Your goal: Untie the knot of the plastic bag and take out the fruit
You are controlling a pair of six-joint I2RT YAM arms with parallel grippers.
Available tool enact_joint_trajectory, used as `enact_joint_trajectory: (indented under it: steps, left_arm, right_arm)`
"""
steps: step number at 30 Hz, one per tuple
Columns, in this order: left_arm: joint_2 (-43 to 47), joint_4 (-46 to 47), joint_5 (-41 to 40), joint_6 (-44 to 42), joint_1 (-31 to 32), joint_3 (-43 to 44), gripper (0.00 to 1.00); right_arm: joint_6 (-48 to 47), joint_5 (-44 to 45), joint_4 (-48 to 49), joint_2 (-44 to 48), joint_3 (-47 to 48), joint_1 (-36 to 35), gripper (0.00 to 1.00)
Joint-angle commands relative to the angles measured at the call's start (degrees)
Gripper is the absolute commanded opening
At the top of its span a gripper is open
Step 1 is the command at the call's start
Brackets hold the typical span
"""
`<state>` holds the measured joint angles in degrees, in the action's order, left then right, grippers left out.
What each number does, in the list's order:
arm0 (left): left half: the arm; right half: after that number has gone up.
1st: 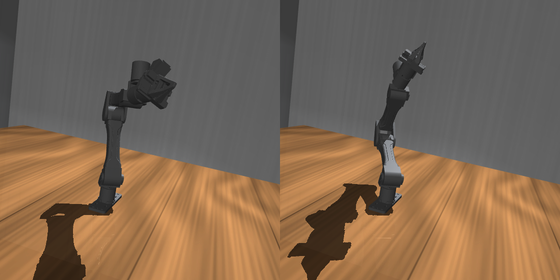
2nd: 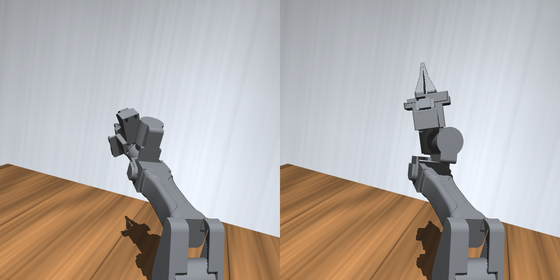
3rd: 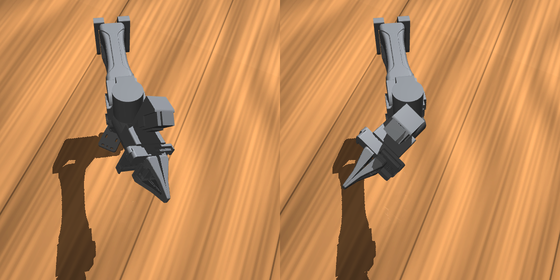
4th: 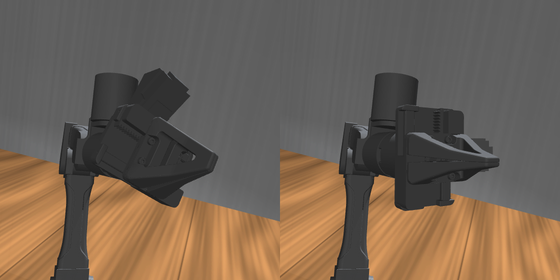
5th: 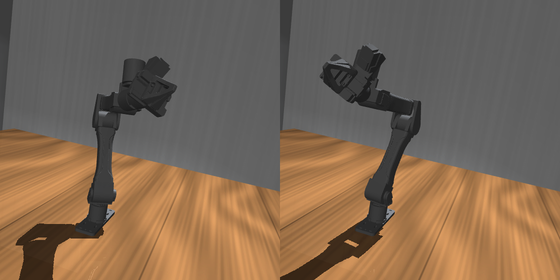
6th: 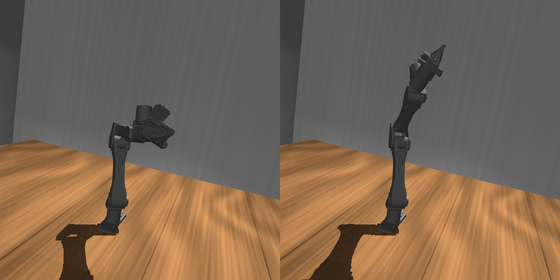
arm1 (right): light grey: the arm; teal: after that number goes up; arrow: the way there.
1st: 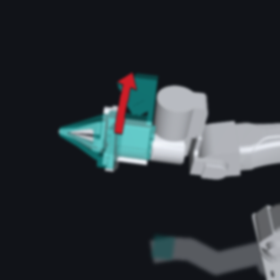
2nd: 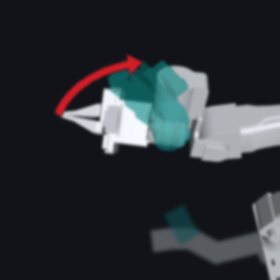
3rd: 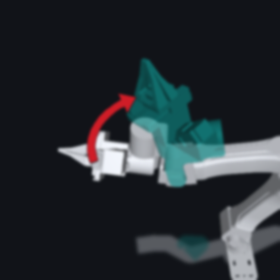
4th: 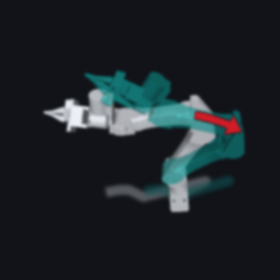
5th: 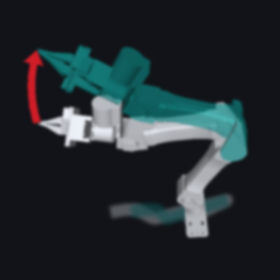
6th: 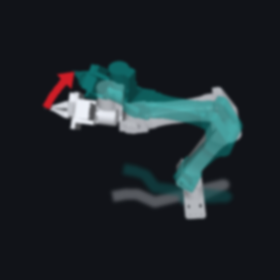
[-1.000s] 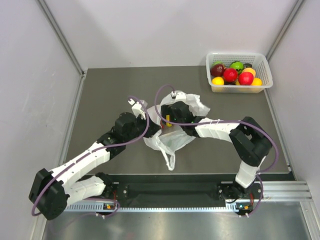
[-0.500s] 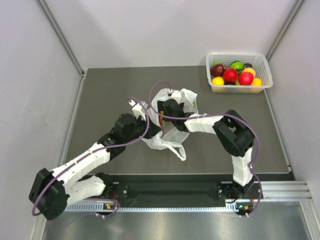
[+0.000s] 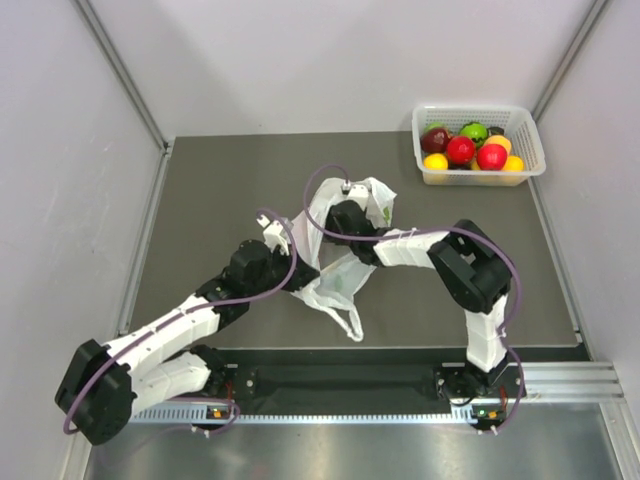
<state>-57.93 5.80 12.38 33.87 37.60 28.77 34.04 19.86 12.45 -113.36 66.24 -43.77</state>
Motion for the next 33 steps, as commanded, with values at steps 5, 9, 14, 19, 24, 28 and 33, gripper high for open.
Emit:
enact_joint_trajectory:
  steps: [5,9,14,19,24,28,33]
  left_arm:
    - [1.68,1.40,-1.74,0.06,0.01,-1.00,0.00]
    - [1.07,1.14,-3.68,-0.29,0.10,-0.04,0.00]
    - [0.10,-0.35,-8.42,-0.64,0.10,2.42,0.00]
    - [-0.69,-0.18,-11.24,-0.99,0.01,5.32,0.00]
    - [-2.71,0.17,-10.36,-1.17,0.01,7.96,0.00]
    - [-4.38,0.70,-9.13,-1.00,0.01,8.75,0.00]
    - [-3.86,-0.09,-9.39,-1.00,0.01,8.14,0.00]
  right_arm:
    - [-4.42,-2.36,4.52,15.25,-8.66,0.88,0.16]
    - [-7.05,-8.33,0.66,20.89,-11.83,1.14,0.08]
    - [-9.52,-13.96,-12.26,27.04,-12.45,1.76,0.00]
    - [-14.96,-22.73,-22.46,33.19,-13.85,1.84,0.00]
    - [-24.35,-34.76,-30.62,37.25,-12.45,1.93,0.00]
    - [-27.89,-42.17,-28.27,39.88,-14.29,1.84,0.00]
    - [-28.77,-40.62,-31.59,45.32,-11.40,1.93,0.00]
